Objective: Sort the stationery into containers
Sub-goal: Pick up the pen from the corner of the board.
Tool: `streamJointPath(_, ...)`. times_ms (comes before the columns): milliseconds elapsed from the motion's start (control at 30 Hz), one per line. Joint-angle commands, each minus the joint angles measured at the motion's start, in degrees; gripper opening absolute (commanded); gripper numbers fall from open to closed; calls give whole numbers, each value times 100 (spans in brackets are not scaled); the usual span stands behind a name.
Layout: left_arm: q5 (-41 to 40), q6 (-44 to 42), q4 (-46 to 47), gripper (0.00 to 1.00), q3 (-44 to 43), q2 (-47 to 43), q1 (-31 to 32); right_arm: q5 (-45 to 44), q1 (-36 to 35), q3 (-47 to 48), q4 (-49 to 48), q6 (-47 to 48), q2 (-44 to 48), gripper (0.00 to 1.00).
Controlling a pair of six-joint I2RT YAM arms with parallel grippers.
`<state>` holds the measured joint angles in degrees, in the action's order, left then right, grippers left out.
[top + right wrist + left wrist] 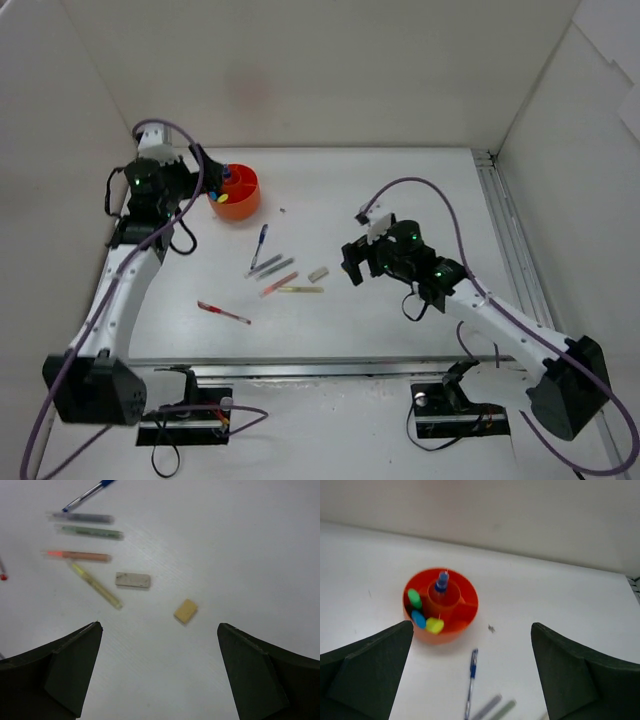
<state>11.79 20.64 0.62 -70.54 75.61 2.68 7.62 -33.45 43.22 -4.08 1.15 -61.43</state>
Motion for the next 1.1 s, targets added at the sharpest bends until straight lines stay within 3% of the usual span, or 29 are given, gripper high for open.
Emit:
streamJointPath(0,-387,1028,-1438,100,724,-1011,75,714,-625,625,-532,360,-912,98)
streamJointPath(167,-1152,1925,-2530,100,1980,-2909,189,1338,-1444,1249,-1297,404,-2299,98)
streamJointPath(300,-1662,2347,-3382,100,2308,-4113,189,1182,-2286,2100,-1140,719,-3277,98)
streamJointPath(433,-2163,2540,-3990,100,2387,-4703,189,875,-2508,2103,-1367,607,-3604,98)
streamJointPath(800,-1355,2743,-3930,100,3160,-4407,189,-173,-2325,1550,-910,106,-3569,98)
streamJointPath(1067,-1276,3691,-3360,100,3881,-3485,189,-744,-1893,767,-1139,-581,-2779,98)
